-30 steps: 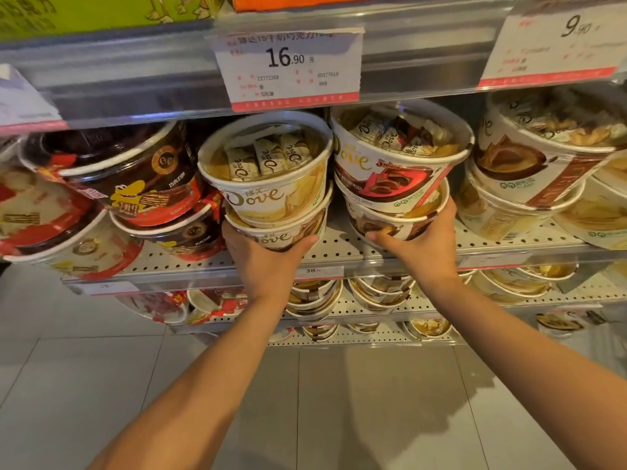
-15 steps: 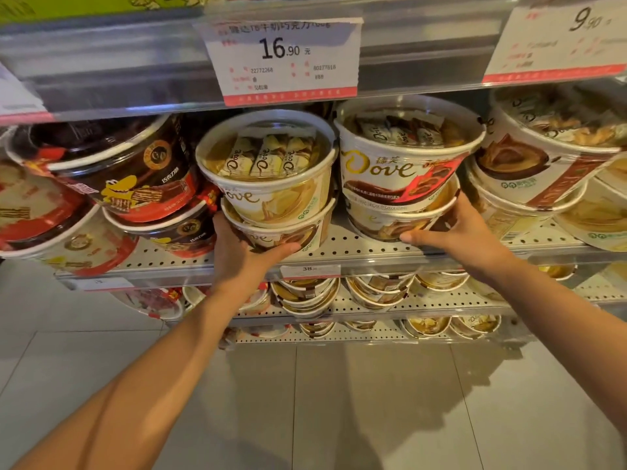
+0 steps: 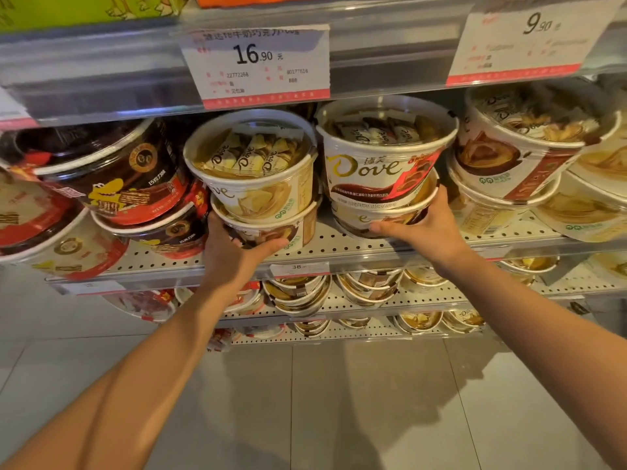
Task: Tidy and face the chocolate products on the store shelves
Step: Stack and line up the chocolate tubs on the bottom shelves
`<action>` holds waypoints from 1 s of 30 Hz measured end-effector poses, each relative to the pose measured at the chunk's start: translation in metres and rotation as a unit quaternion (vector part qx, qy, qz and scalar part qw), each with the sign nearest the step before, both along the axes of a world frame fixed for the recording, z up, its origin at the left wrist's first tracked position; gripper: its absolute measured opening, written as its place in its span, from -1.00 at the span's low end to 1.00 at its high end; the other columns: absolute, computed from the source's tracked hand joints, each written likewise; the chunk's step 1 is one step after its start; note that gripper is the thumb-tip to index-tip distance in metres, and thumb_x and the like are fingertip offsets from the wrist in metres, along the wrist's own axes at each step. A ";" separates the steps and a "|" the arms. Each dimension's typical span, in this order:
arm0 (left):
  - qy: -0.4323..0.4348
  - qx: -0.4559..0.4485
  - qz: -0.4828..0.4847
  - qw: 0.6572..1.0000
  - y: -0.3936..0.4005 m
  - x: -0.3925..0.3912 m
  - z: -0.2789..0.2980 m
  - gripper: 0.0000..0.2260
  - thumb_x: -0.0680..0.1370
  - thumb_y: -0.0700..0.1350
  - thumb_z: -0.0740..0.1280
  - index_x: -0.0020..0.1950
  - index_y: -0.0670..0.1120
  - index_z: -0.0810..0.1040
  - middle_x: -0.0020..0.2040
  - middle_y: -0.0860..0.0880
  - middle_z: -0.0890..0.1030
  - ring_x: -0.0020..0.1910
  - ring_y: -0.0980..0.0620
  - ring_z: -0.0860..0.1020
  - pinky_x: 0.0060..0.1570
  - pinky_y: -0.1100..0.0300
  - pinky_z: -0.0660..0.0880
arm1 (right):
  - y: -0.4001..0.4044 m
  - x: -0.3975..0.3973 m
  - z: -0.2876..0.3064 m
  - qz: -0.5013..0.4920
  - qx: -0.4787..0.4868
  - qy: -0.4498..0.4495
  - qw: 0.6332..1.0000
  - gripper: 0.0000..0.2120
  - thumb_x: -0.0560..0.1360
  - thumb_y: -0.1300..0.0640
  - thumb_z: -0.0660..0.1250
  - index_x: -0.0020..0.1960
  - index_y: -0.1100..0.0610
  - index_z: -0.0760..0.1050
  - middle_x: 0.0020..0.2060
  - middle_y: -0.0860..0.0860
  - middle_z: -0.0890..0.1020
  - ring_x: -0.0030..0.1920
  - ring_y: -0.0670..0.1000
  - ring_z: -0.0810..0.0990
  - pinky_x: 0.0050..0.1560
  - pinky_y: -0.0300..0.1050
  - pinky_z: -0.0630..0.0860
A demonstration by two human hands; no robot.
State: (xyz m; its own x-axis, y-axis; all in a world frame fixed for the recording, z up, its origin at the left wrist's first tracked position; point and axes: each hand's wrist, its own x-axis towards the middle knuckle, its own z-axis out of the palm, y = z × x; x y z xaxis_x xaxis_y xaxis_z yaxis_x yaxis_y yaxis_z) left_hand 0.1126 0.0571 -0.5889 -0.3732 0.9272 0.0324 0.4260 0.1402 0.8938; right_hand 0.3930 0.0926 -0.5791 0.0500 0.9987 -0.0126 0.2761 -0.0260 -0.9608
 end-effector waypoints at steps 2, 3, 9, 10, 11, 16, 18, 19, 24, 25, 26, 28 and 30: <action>-0.020 -0.010 -0.044 0.999 0.000 -0.006 0.004 -0.08 0.14 0.02 0.63 0.40 0.04 0.25 0.29 0.12 0.48 0.28 0.14 0.44 0.35 0.05 0.35 | 0.002 0.007 0.004 0.041 -0.018 0.007 0.999 -0.05 0.14 0.13 0.62 0.38 0.10 0.16 0.14 -0.16 0.45 0.18 -0.15 0.43 0.10 -0.33 0.40; -0.034 -0.011 -0.064 0.997 0.000 -0.007 0.006 -0.11 0.17 -0.04 0.63 0.40 0.03 0.26 0.27 0.11 0.50 0.26 0.15 0.45 0.34 0.05 0.35 | 0.003 0.009 0.004 0.057 -0.026 0.011 0.998 -0.05 0.15 0.13 0.62 0.39 0.09 0.17 0.17 -0.14 0.47 0.20 -0.14 0.44 0.11 -0.32 0.41; 0.095 -0.064 0.006 0.993 -0.021 0.012 0.026 -0.41 0.34 -0.01 0.53 0.23 -0.16 0.34 0.14 -0.09 0.51 0.13 -0.05 0.49 0.00 0.17 0.39 | -0.010 0.007 0.015 0.061 -0.026 0.010 0.998 -0.05 0.20 0.17 0.60 0.44 0.10 0.14 0.22 -0.10 0.43 0.22 -0.14 0.39 0.19 -0.37 0.35; 0.146 -0.076 0.018 0.986 -0.030 0.016 0.030 -0.52 0.38 0.02 0.49 0.11 -0.16 0.35 0.04 -0.10 0.49 0.04 -0.07 0.49 -0.09 0.18 0.36 | -0.015 0.007 0.018 0.052 -0.015 0.007 0.999 -0.04 0.21 0.18 0.59 0.45 0.11 0.12 0.20 -0.13 0.40 0.22 -0.17 0.36 0.14 -0.45 0.33; 0.204 -0.067 0.003 0.977 -0.041 0.020 0.035 -0.61 0.40 0.05 0.45 0.00 -0.14 0.35 -0.07 -0.06 0.47 -0.07 -0.05 0.50 -0.17 0.21 0.34 | -0.021 0.007 0.021 0.043 -0.001 0.003 0.999 -0.03 0.22 0.18 0.59 0.46 0.12 0.09 0.19 -0.15 0.38 0.22 -0.20 0.33 0.11 -0.49 0.30; 0.443 0.204 -0.194 0.851 -0.053 0.047 0.078 -0.82 0.44 -0.02 0.34 -0.18 -0.12 0.45 -0.26 -0.05 0.47 -0.25 -0.01 0.46 -0.23 0.19 0.35 | -0.031 0.007 0.038 0.006 0.031 -0.025 0.999 0.17 0.14 -0.04 0.61 0.52 0.11 -0.04 0.43 -0.02 0.28 0.42 -0.06 0.24 0.43 -0.07 0.22; 0.487 0.267 -0.216 0.803 -0.036 0.063 0.097 -0.78 0.44 -0.03 0.32 -0.02 -0.15 0.49 -0.14 -0.12 0.53 -0.10 -0.04 0.44 -0.07 0.10 0.33 | -0.026 0.005 0.044 -0.016 0.052 -0.060 0.997 0.25 0.04 -0.26 0.57 0.52 0.07 -0.01 0.46 0.00 0.25 0.45 -0.01 0.23 0.42 0.07 0.27; 0.500 0.282 -0.222 0.788 -0.027 0.071 0.104 -0.71 0.44 -0.02 0.32 0.07 -0.15 0.48 -0.06 -0.14 0.54 -0.01 -0.05 0.40 0.03 0.09 0.29 | -0.023 0.005 0.046 -0.018 0.061 -0.075 0.995 0.28 -0.02 -0.36 0.53 0.51 0.06 0.03 0.44 0.00 0.28 0.44 -0.01 0.25 0.39 0.09 0.32; 0.529 0.103 -0.220 0.813 0.003 0.097 0.126 -0.29 0.39 0.06 0.46 0.46 -0.03 0.23 0.36 -0.11 0.37 0.36 -0.12 0.23 0.36 -0.13 0.10 | -0.008 0.001 0.050 0.015 0.057 -0.059 0.997 0.29 -0.14 -0.29 0.57 0.46 0.02 0.08 0.30 -0.07 0.46 0.33 -0.09 0.40 0.32 0.04 0.41; 0.518 0.069 -0.216 0.825 0.007 0.099 0.129 -0.28 0.39 0.07 0.46 0.47 0.01 0.21 0.39 -0.07 0.34 0.40 -0.11 0.21 0.38 -0.13 0.09 | -0.006 0.001 0.050 0.021 0.055 -0.056 0.997 0.34 -0.16 -0.29 0.57 0.48 0.02 0.04 0.32 -0.07 0.45 0.35 -0.08 0.39 0.34 0.05 0.39; 0.511 0.057 -0.216 0.830 0.010 0.100 0.130 -0.30 0.39 0.08 0.46 0.45 0.03 0.24 0.40 -0.05 0.35 0.41 -0.10 0.22 0.38 -0.11 0.12 | -0.005 0.002 0.049 0.028 0.049 -0.055 0.997 0.35 -0.15 -0.28 0.59 0.49 0.02 0.02 0.33 -0.06 0.44 0.36 -0.08 0.38 0.35 0.05 0.38; 0.488 0.057 -0.221 0.842 0.013 0.102 0.133 -0.38 0.39 0.04 0.46 0.40 0.01 0.34 0.35 -0.04 0.43 0.36 -0.11 0.30 0.32 -0.04 0.21 | -0.004 0.003 0.045 0.036 0.051 -0.060 0.996 0.20 -0.06 -0.13 0.64 0.45 0.09 0.14 0.27 -0.08 0.47 0.30 -0.08 0.43 0.33 0.01 0.40; 0.460 0.060 -0.220 0.858 0.013 0.103 0.134 -0.42 0.39 -0.02 0.48 0.37 -0.02 0.39 0.31 -0.06 0.47 0.33 -0.10 0.34 0.29 0.03 0.23 | -0.004 0.003 0.043 0.031 0.065 -0.066 0.995 -0.01 0.05 0.03 0.65 0.37 0.10 0.26 0.18 -0.11 0.50 0.21 -0.10 0.48 0.27 -0.09 0.44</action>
State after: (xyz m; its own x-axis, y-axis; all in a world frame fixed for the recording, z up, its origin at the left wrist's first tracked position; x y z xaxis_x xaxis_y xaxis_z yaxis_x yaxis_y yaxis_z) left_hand 0.2156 0.0699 -0.4552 0.2475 0.9413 0.2298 0.9471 -0.2850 0.1476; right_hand 0.3962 0.0882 -0.5362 -0.0189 0.9925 0.1204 0.3980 0.1179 -0.9098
